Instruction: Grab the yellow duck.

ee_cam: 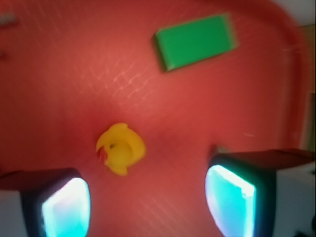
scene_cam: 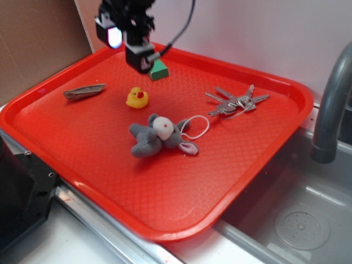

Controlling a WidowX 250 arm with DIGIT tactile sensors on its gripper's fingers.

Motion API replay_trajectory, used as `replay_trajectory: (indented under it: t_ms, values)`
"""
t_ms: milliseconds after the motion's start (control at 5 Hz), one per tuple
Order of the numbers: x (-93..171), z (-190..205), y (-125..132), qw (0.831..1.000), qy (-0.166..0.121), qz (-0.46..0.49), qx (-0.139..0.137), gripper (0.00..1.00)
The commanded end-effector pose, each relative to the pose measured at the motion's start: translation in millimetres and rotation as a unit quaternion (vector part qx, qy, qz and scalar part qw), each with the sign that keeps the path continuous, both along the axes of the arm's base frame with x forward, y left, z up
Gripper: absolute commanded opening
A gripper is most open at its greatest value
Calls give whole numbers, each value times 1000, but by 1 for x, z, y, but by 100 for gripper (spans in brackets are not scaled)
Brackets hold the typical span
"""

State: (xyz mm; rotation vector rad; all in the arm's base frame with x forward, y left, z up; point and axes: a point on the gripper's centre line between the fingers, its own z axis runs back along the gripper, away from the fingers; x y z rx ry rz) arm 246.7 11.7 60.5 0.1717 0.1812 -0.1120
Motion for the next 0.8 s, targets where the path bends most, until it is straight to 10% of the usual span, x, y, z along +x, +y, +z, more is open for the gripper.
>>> replay_trajectory:
  t_ms: [0, 200, 600]
  values:
    - [-4, -50, 12, 1000, 22, 20, -10, 100]
    - [-7, -50, 9, 999, 26, 23, -12, 0]
    - [-4, -3, 8, 999, 5, 32, -2, 0]
